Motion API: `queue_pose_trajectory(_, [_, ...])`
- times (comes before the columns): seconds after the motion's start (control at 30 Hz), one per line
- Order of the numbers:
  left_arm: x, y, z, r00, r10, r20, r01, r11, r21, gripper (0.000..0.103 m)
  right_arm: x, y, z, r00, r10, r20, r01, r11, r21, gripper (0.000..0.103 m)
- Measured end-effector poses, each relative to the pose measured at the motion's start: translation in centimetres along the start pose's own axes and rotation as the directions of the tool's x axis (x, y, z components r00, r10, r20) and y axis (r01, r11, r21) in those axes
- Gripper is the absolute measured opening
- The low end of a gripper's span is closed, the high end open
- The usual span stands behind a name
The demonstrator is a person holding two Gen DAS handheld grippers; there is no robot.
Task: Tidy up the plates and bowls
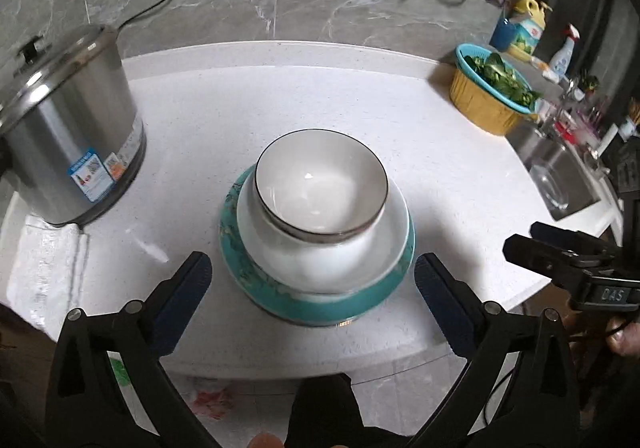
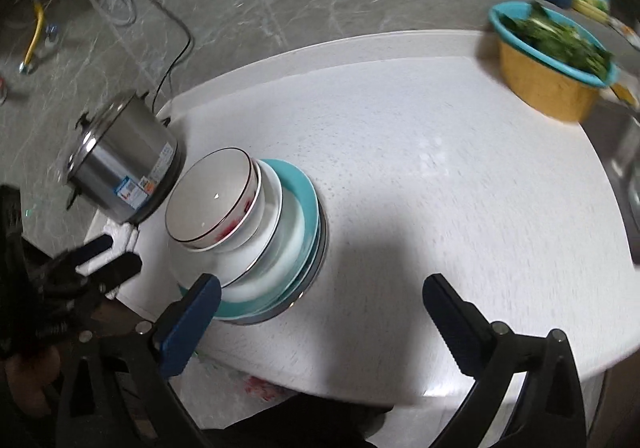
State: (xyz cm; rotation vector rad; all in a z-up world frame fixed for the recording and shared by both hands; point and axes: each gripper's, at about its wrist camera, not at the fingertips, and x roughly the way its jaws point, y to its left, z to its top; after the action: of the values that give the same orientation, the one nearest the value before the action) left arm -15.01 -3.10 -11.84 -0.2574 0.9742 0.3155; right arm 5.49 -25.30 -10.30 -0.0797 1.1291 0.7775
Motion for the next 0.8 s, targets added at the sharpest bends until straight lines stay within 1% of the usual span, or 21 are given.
queue_pose_trajectory(0.13, [-1.9,-0.5,-1.0,0.999,-0.044,0.006,0.044,0.999,0.006,0.103,-2.2,1.0,-0.7,0.998,-0.046,0.045,0.045,0.999,0.018,0.103])
queue_pose_trajectory(0.2, [-2.3,-0.3,-1.0,0.999,-0.053,0.004,0.053,0.999,0.006,0.103,-3.4,1.5,-0.9,0.994,-0.073,0.076,0.071,0.997,0.030,0.103])
queue_pose_trajectory(0.27, [-2.4,-0.2,-0.8,0.998,-0.061,-0.022,0.062,0.998,0.012,0.103,-4.2,2.0,-0.9,0.990,-0.108,0.088,0.104,0.993,0.050,0.103])
queue_pose_trajectory(0.33, [-2.5,0.1,-0.3,0.998,-0.055,-0.022,0.056,0.998,0.030,0.103,-4.7,2.4,-0.9,0.985,-0.140,0.097,0.134,0.989,0.069,0.103])
queue_pose_trajectory(0.47, [-2.8,0.3,0.8,0.997,-0.075,-0.030,0.078,0.993,0.091,0.103,-5.2,3.2,-0.7,0.971,-0.212,0.112,0.195,0.970,0.142,0.103])
queue_pose_trajectory(0.53, [-2.6,0.8,1.5,0.997,-0.065,-0.041,0.069,0.992,0.106,0.103,-5.1,3.8,-0.6,0.963,-0.242,0.120,0.220,0.960,0.173,0.103])
queue_pose_trajectory(0.57, [-2.2,1.2,2.0,0.997,-0.048,-0.064,0.056,0.991,0.124,0.103,-5.0,4.4,-0.4,0.956,-0.266,0.121,0.241,0.952,0.190,0.103])
queue_pose_trajectory(0.67, [-1.3,2.9,3.1,0.992,-0.005,-0.124,0.021,0.991,0.134,0.103,-5.0,5.9,-0.1,0.944,-0.305,0.128,0.270,0.934,0.234,0.103])
queue_pose_trajectory(0.7, [-1.1,3.6,3.3,0.991,-0.011,-0.132,0.029,0.991,0.133,0.103,-5.0,6.7,0.1,0.937,-0.324,0.133,0.286,0.927,0.244,0.103])
queue_pose_trajectory(0.77, [-1.2,5.4,4.1,0.986,-0.098,-0.133,0.114,0.986,0.121,0.103,-4.8,7.7,0.2,0.922,-0.362,0.136,0.319,0.911,0.262,0.103])
queue_pose_trajectory(0.8, [-1.4,6.1,4.2,0.983,-0.126,-0.133,0.141,0.983,0.114,0.103,-4.7,8.2,0.3,0.918,-0.373,0.134,0.326,0.904,0.277,0.103])
